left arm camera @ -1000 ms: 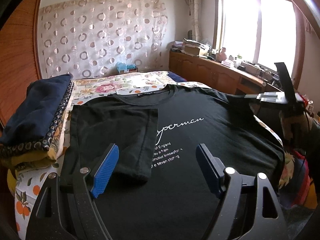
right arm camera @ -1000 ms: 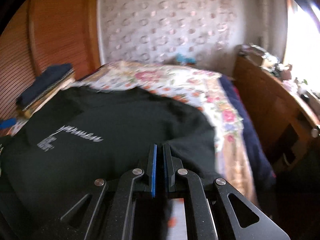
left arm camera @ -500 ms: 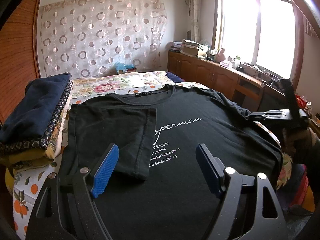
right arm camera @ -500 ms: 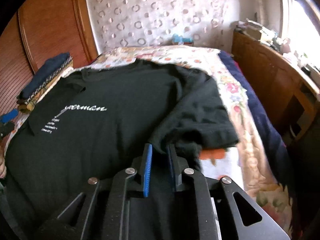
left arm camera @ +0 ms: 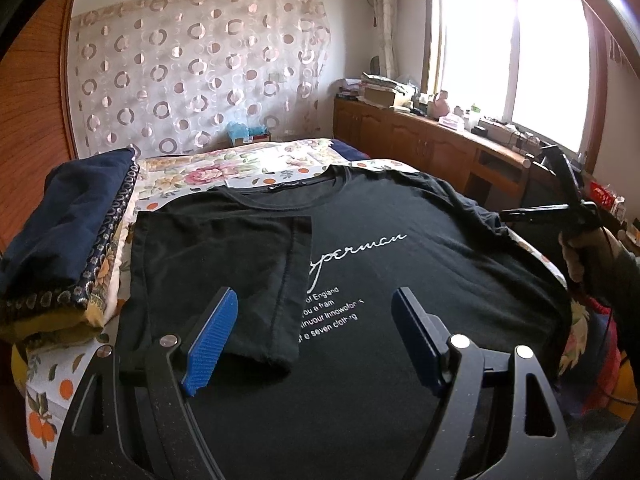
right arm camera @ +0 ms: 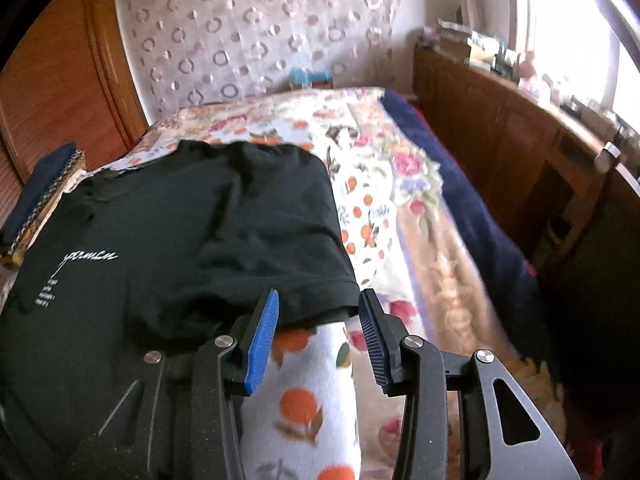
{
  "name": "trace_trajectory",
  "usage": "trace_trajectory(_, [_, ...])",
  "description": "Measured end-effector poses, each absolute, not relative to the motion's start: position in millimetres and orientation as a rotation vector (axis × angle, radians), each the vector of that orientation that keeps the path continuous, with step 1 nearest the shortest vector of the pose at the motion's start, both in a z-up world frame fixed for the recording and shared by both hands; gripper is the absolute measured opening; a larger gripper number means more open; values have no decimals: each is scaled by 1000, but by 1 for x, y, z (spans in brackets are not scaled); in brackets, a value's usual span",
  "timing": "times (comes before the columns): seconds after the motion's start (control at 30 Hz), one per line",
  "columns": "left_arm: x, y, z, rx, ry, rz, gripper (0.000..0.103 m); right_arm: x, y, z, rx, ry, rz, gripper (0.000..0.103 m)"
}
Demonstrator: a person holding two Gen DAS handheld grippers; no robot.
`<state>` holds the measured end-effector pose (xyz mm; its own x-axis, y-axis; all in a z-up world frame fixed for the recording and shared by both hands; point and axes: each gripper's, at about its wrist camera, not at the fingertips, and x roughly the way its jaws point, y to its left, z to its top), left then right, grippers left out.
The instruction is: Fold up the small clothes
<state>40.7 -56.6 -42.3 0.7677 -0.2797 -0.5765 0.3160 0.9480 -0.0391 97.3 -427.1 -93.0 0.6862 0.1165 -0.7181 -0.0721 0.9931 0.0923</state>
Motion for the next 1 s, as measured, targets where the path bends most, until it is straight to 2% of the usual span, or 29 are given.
trace_trajectory(0.1, [49,-57,-46,69,630,-322,80,109,-431,-101,94,860,127,43])
trace_trajectory(0.23, [54,-55,-48,65,641,-314,80,107,-431,-96,98,847,148,23])
trace_trajectory(0.27, [54,-54,-48,57,643,-314,80,105,-428,-95,71,843,142,22])
trace_trajectory(0.33, [54,-52,-49,49,645,-312,80,104,-431,-91,12,835,124,7])
trace_trajectory(0.4, [52,-50,-49,44,644,-310,80,106,-430,-87,-19,831,121,5])
trace_trajectory(0.6, [51,-44,-50,28,642,-302,80,104,-409,-63,-69,731,155,5])
trace_trajectory(0.93, [49,-33,-49,5,633,-287,80,81,-294,-20,-162,586,430,5])
trace_trajectory(0.97, [48,-32,-49,3,631,-286,80,79,-288,-18,-159,580,451,9])
trace_trajectory(1.0, [48,-31,-48,2,630,-286,80,78,-285,-17,-163,578,454,22])
